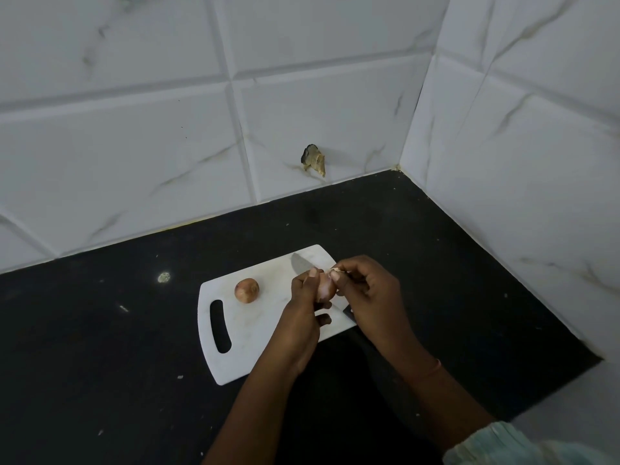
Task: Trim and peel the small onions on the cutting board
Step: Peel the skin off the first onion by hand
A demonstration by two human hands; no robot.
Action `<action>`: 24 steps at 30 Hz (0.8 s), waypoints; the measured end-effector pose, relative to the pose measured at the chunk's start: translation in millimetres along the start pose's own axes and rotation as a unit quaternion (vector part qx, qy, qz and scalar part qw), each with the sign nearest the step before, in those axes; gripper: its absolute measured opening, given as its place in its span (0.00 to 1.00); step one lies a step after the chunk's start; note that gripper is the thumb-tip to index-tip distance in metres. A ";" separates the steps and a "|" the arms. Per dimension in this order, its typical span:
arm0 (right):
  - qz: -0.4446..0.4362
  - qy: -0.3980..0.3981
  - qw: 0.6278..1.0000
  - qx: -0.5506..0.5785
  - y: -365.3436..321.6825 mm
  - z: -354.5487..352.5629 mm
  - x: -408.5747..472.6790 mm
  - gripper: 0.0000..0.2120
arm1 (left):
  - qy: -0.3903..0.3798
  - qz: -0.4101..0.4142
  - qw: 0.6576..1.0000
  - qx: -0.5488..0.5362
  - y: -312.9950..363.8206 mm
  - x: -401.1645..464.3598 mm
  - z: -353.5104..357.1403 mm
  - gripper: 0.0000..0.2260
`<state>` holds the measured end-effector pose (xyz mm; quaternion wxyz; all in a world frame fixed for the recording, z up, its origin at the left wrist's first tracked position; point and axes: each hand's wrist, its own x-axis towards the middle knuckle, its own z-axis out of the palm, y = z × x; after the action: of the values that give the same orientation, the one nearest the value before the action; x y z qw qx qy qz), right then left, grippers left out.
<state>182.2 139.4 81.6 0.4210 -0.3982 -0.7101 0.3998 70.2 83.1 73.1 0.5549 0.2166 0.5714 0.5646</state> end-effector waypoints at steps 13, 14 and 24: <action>0.279 0.095 0.944 0.147 15.0 -14.2 14.3 0.08 | -0.003 0.049 0.991 -0.125 2.3 -5.5 -9.1 0.12; 0.274 0.076 0.955 0.080 20.9 -16.2 15.2 0.09 | -0.002 0.041 0.990 -0.138 1.8 -5.6 -9.1 0.12; 0.058 0.070 0.972 -0.218 33.1 -29.0 10.6 0.06 | 0.022 0.013 0.983 -0.183 1.6 -2.7 -6.6 0.18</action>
<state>212.9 167.6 64.1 0.3488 -0.5479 -0.7245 0.2305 64.6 78.6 73.8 0.5653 0.1064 0.4671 0.6715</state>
